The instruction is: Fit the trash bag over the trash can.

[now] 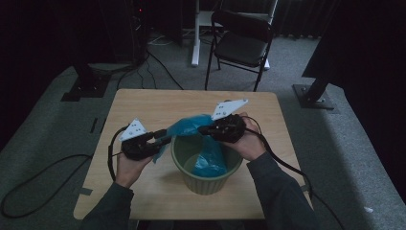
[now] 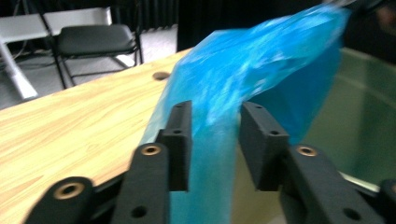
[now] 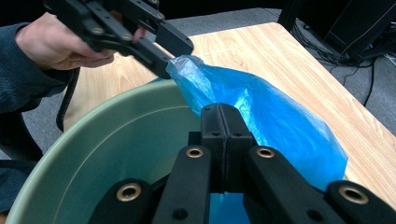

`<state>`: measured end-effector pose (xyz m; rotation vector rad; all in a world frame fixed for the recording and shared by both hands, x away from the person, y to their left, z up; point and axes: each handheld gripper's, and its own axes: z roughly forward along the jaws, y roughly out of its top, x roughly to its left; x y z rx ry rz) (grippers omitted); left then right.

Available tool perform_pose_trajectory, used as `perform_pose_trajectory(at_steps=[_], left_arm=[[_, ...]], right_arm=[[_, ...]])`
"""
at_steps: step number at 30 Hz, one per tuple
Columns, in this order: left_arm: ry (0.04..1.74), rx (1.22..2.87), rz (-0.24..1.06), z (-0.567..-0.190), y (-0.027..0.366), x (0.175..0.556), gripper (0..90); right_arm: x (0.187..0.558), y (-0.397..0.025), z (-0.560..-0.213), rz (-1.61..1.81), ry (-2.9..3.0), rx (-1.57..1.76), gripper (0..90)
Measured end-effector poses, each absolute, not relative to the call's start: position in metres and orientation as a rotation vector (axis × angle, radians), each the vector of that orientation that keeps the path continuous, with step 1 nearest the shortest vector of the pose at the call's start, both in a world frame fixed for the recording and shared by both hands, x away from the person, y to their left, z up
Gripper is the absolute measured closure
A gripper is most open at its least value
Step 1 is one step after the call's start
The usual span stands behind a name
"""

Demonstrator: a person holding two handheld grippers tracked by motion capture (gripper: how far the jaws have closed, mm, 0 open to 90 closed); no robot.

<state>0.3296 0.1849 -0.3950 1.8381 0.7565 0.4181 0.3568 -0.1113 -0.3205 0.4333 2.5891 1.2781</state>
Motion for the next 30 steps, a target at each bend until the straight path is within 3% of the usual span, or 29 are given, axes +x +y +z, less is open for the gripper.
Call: perform_pose_trajectory(at_steps=[7,14,24,30], left_arm=[[0.81,1.852,0.5,-0.391,0.176,0.333,90.0],[0.802,1.798,0.503,-0.382,0.174,0.333,90.0],[0.762,1.741,0.482,-0.371,0.169,0.329,90.0],[0.729,1.756,0.489,-0.368,0.16,0.328,90.0]], right_arm=[[0.356,-0.113,-0.32,1.288,2.601,0.424,90.0],[0.355,-0.11,-0.323,1.281,2.629,0.404,89.9],[0.357,-0.108,-0.324,1.316,2.654,0.408,65.1],[0.362,-0.113,-0.315,1.43,2.571,0.506,59.7]])
